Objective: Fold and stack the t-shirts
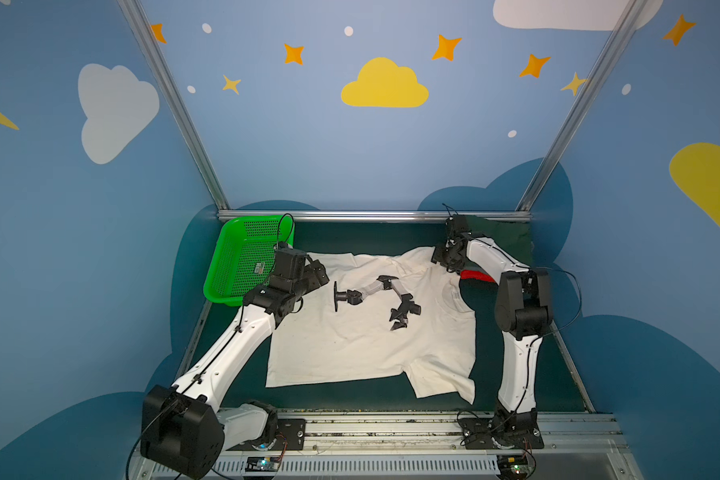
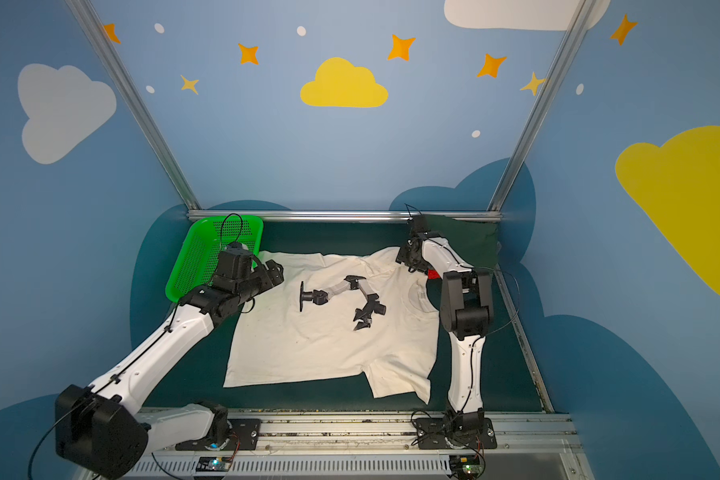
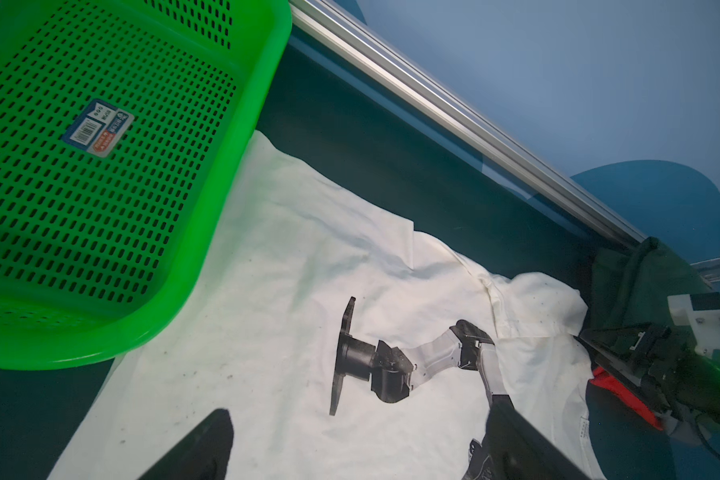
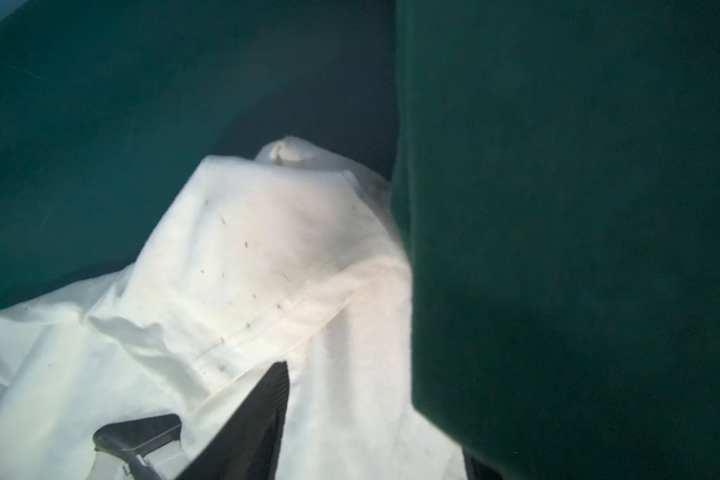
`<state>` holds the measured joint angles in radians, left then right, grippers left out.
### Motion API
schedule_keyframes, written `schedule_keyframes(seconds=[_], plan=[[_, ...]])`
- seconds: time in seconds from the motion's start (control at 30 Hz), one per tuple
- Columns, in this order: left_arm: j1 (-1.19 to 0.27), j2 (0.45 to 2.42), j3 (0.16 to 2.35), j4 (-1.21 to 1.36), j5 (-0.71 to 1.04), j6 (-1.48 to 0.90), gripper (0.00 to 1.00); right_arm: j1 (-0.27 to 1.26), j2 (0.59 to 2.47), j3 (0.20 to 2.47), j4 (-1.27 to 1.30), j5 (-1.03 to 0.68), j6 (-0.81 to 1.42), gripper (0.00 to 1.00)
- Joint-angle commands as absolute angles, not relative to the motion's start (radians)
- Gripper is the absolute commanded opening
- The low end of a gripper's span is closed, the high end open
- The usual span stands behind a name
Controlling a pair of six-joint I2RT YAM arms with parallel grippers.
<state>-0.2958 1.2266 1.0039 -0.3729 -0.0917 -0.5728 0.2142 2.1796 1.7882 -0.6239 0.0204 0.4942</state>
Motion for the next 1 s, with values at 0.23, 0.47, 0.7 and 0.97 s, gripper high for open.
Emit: schedule_keyframes(seconds=[0.23, 0.47, 0.7, 0.97], plan=[[-0.261, 1.201, 0.997, -0.398, -0.101, -0.557, 0.94, 0.206, 2.285, 1.916, -0.672, 0.005, 0.463, 0.55], [-0.250, 1.195, 0.994, -0.408, -0.089, -0.561, 0.94, 0.204, 2.346, 1.990, -0.684, 0.008, 0.442, 0.50], [-0.249, 1.172, 0.991, -0.409, -0.048, -0.577, 0.94, 0.198, 2.396, 2.048, -0.724, 0.069, 0.416, 0.50], [-0.247, 1.164, 0.991, -0.417, -0.046, -0.572, 0.94, 0.195, 2.419, 2.090, -0.735, 0.121, 0.395, 0.41]])
